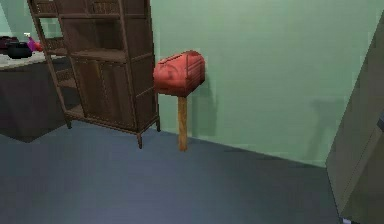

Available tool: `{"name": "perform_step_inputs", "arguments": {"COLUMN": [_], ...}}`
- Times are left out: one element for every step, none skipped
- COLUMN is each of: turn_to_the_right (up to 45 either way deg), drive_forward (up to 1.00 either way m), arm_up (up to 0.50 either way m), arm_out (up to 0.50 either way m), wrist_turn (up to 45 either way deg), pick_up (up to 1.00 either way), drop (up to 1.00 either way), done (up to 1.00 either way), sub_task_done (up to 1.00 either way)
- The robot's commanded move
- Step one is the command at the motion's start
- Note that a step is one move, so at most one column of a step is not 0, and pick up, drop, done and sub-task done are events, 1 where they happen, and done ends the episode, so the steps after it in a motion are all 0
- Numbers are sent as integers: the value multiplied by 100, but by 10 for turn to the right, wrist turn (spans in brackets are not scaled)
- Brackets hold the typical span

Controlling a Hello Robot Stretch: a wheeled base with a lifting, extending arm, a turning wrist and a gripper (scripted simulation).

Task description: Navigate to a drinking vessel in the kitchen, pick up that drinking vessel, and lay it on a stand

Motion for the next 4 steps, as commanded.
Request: {"name": "perform_step_inputs", "arguments": {"turn_to_the_right": [0, 0, 0, 0], "drive_forward": [0, 0, 0, 0], "arm_up": [0, 10, 22, 0], "arm_out": [0, 0, 0, 0], "wrist_turn": [0, 0, 0, -450], "pick_up": [100, 0, 0, 0], "drop": [0, 0, 0, 0], "done": [0, 0, 0, 0], "sub_task_done": [0, 0, 0, 0]}}
